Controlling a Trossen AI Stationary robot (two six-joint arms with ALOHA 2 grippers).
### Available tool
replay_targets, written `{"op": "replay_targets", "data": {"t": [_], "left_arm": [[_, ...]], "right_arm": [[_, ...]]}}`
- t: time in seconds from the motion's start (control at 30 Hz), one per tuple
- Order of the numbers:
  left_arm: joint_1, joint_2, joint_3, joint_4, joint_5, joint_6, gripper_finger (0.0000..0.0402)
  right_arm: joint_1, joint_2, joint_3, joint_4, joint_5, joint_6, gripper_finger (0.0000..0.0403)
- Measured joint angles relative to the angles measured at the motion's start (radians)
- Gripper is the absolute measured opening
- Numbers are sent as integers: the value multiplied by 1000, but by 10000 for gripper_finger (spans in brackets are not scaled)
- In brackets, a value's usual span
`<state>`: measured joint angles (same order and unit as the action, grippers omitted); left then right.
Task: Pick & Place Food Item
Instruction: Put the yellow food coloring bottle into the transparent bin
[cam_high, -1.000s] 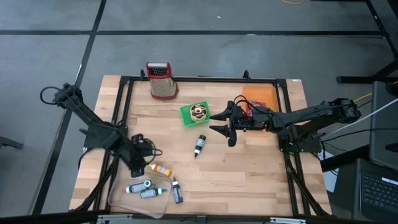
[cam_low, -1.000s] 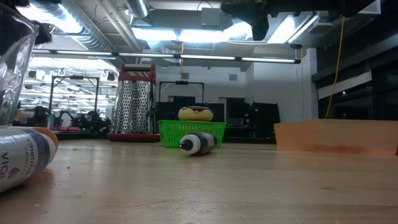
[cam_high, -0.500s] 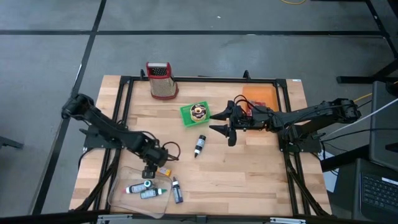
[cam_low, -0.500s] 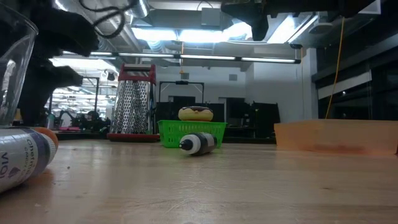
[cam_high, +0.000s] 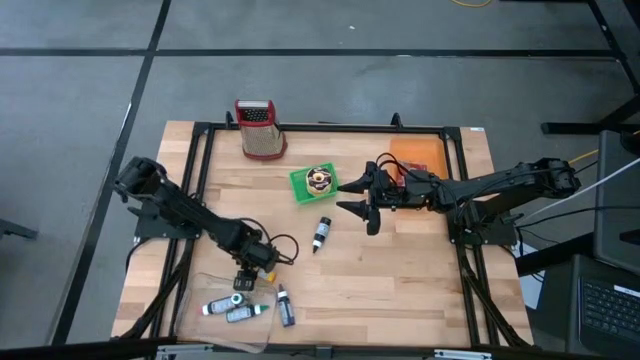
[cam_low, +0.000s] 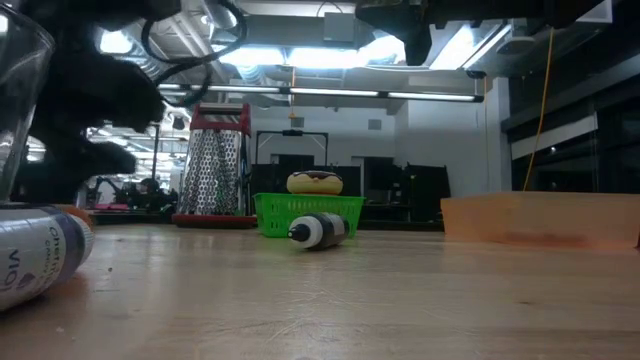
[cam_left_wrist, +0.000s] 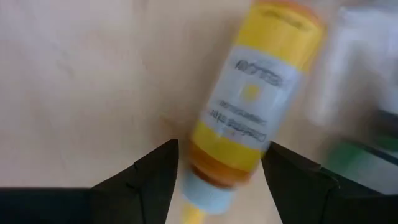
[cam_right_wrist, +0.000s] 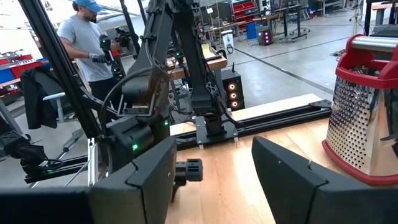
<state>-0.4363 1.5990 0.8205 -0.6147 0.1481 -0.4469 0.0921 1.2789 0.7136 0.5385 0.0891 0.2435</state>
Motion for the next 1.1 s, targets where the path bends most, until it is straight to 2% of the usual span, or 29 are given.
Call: {"op": "replay_targets", "data": {"t": [0.1, 0.4, 0.5, 0.7, 0.83, 0.93, 1.1], "left_arm": [[17, 7, -2, 11, -50, 17, 223], [82, 4, -2, -10, -55, 75, 221], [97, 3, -2, -38, -66, 86, 204], [139, 1, -2, -77, -78, 110, 144], [163, -11, -4, -84, -127, 120, 139], [167, -55, -5, -88, -177, 124, 139], [156, -206, -5, -85, -190, 63, 139]], "right_arm": [[0, 0, 0, 0, 0, -1, 213], [0, 0, 0, 0, 0, 0, 213], [-1, 0, 0, 0, 0, -4, 213], [-1, 0, 0, 0, 0, -7, 213], [-1, 0, 0, 0, 0, -7, 213], [-1, 0, 0, 0, 0, -7, 213], [-1, 0, 0, 0, 0, -15, 213]]}}
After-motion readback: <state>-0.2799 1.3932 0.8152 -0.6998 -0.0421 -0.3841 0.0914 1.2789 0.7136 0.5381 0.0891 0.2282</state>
